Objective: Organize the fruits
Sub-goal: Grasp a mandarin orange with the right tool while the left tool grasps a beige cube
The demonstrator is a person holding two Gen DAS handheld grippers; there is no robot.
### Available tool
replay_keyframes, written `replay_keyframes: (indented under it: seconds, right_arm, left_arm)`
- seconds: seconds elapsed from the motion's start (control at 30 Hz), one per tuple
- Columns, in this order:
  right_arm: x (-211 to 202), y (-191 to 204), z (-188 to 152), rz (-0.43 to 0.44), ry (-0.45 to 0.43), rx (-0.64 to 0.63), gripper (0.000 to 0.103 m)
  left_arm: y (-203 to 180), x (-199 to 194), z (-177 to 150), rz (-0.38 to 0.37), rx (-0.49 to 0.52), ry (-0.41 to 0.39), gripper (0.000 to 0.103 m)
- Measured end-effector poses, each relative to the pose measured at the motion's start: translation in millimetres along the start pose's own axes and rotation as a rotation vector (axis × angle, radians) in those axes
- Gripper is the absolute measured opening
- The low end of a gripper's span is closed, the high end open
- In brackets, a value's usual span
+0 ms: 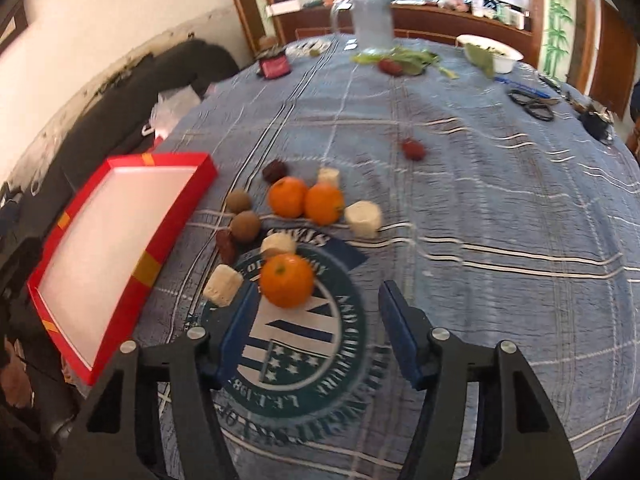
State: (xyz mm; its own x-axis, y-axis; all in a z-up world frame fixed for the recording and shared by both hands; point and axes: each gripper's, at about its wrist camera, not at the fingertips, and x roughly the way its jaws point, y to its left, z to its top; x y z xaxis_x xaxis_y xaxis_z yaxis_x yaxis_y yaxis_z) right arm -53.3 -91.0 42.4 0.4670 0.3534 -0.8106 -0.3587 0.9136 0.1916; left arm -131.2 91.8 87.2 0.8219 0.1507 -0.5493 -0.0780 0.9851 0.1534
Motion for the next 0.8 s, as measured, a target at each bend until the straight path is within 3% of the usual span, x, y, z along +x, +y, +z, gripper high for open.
replay_keyframes:
  seconds: [0.13,0.3,0.43,0.53,0.8]
  right_arm:
    - [18,9,5,-0.005,0.041,-0.014,0.055]
    - [34,10,10,0.032,0.084,0.023,0.038]
    - [34,9,11,0.043,0.073,0.010,0.037]
    - [24,-10,12,0.059,0.007,0.055,0.036]
    - [7,-84,4,0.131,-0.163,0.289,0.036]
  left_arm:
    - [-6,0,-1,-0.021,0.036,0.015,0.102]
    - [-11,0,6,-0.043,0.064,0.059,0.102]
    - [-17,4,7,-0.070,0.083,0.098,0.089]
    - [-26,9,9,-0.117,0.086,0.138,0.076]
    - [-74,35,7,-0.164,0.148,0.236,0.076]
